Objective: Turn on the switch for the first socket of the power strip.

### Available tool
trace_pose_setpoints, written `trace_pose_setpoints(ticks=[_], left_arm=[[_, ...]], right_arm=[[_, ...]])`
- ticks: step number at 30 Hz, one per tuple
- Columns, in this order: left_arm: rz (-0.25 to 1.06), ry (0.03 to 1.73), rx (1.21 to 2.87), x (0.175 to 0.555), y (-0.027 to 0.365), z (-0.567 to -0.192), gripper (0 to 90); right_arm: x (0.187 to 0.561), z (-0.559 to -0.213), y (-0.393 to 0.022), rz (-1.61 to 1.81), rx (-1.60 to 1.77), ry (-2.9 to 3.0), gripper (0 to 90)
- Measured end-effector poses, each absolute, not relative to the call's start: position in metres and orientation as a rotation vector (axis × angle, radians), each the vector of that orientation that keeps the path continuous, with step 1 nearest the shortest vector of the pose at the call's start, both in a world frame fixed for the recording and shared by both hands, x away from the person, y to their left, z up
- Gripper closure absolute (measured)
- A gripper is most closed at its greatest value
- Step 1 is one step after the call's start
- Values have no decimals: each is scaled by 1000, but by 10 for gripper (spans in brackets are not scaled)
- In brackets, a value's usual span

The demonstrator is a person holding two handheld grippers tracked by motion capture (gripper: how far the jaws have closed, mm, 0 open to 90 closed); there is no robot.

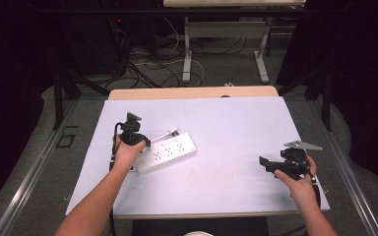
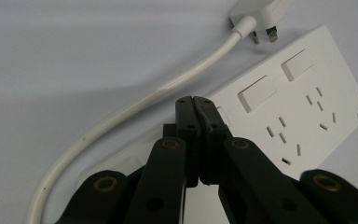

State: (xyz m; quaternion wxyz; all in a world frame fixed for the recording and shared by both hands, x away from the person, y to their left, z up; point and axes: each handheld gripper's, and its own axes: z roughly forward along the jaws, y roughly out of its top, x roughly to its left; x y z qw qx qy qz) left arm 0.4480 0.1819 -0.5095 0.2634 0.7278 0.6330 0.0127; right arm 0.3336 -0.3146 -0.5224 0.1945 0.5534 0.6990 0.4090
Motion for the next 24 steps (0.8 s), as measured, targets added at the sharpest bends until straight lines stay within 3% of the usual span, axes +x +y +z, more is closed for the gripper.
trace_pose_setpoints(ticks=[24], left_arm=[[25,1717,1976,447,181,-512,897]], right_arm=[[334,-523,-314,1146,1556,1957,66]])
